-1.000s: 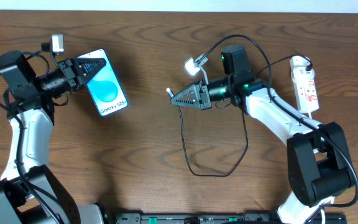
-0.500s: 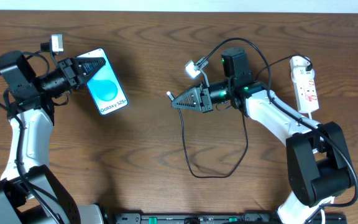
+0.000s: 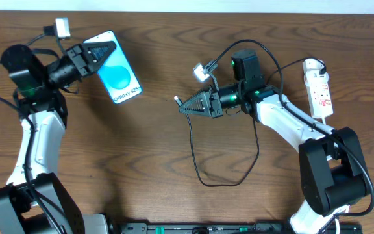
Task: Plug charger to phone and switch on socket
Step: 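Lower the phone's bottom port onto the plug with the left gripper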
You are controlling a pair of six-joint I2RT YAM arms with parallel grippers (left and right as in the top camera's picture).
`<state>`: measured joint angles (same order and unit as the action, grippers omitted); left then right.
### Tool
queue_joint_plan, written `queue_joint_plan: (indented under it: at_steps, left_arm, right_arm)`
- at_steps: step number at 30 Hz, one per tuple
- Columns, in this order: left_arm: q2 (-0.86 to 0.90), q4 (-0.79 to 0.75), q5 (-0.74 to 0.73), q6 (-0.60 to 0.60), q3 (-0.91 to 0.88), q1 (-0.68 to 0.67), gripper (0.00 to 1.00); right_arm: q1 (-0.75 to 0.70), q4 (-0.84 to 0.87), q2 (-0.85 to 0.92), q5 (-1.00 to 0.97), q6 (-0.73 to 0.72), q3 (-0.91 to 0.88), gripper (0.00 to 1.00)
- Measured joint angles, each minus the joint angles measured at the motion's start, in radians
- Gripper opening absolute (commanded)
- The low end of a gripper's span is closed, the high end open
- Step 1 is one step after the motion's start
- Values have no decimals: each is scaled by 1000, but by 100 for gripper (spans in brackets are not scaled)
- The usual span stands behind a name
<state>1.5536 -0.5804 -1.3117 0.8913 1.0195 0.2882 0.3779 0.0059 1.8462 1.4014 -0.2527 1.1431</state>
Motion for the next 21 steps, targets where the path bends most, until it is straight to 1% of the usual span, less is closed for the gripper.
queue_joint_plan:
  at_steps: [3, 6, 9, 11, 13, 21]
  left_arm:
    - [0, -1, 26, 27, 0, -31, 7]
    - [0, -5, 84, 59, 0, -76, 7]
    - [0, -58, 131, 79, 0, -126, 7]
    - [0, -114, 159, 95, 0, -161, 7]
    - [0, -147, 181, 108, 0, -182, 7]
    - [0, -157, 248, 161, 0, -192, 8]
  right_arm:
    - [0, 25, 0, 1, -5, 0, 1]
    - [0, 76, 0, 3, -29, 0, 1]
    - [0, 142, 0, 5, -71, -2, 1]
    - [0, 214, 0, 8, -124, -5, 1]
    - [0, 246, 0, 13, -151, -6, 1]
    - [0, 414, 0, 28, -293, -7, 1]
